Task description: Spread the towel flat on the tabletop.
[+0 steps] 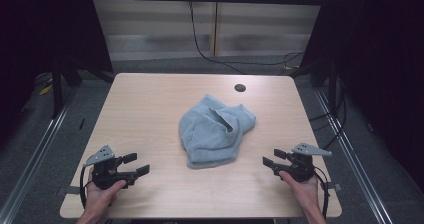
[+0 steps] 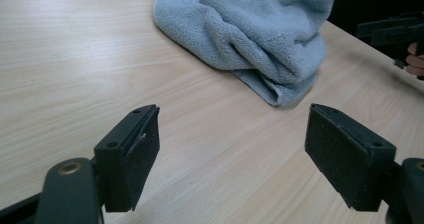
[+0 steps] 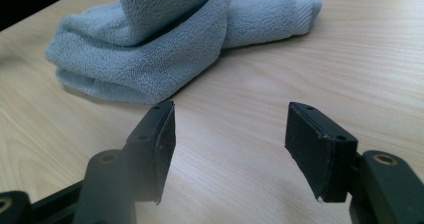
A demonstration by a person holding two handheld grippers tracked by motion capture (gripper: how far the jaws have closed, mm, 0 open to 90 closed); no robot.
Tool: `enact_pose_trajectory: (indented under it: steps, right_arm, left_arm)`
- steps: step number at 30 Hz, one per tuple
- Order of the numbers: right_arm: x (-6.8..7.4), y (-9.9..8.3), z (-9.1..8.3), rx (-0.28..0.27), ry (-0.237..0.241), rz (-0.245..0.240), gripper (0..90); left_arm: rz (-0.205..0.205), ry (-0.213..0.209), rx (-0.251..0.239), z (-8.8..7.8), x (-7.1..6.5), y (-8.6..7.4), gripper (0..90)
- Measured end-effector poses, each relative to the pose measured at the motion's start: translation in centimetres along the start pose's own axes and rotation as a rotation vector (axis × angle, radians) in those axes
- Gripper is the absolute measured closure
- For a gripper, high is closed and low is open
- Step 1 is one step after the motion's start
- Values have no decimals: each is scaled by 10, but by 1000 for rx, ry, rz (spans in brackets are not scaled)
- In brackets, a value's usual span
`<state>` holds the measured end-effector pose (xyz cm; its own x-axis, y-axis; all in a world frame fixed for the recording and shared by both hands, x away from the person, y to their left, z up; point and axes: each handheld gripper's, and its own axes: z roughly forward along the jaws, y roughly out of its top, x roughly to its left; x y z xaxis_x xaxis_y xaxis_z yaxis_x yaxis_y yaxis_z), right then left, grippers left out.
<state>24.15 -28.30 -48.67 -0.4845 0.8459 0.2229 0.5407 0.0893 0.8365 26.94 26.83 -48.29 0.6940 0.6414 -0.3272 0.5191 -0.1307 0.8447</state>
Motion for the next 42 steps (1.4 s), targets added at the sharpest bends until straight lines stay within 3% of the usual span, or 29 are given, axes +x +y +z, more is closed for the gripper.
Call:
enact_pose_trajectory:
  steps: [2,5,10,13,15,20,23,26,30,35,38,42]
  right_arm:
    - [2,0,2,10,9,-8,376]
    - [6,3,4,19,28,-11,381]
    - [12,10,5,22,31,-28,347]
    - [14,18,10,29,41,-45,326]
    - [18,22,15,32,50,-53,326]
    - [28,52,36,30,97,-87,327]
    - [28,73,49,16,108,-102,327]
    - [27,94,65,-13,110,-102,306]
    - [32,109,93,0,120,-113,291]
    - [35,98,138,106,107,-114,268]
    - [38,86,156,168,81,-130,322]
    - [42,76,162,167,106,-119,495]
  left_arm:
    - [-8,-9,1,0,1,0,228]
    - [6,27,9,0,4,0,250]
    - [-5,18,9,-1,6,0,279]
    - [7,18,0,2,3,3,303]
    - [48,40,12,6,1,11,303]
    - [55,37,-5,19,5,29,331]
    - [55,35,9,30,11,36,366]
    - [36,30,21,38,14,35,369]
    - [59,45,29,34,13,29,355]
    - [45,60,19,28,17,26,341]
    - [43,60,30,29,19,23,340]
    - [51,55,45,34,17,23,340]
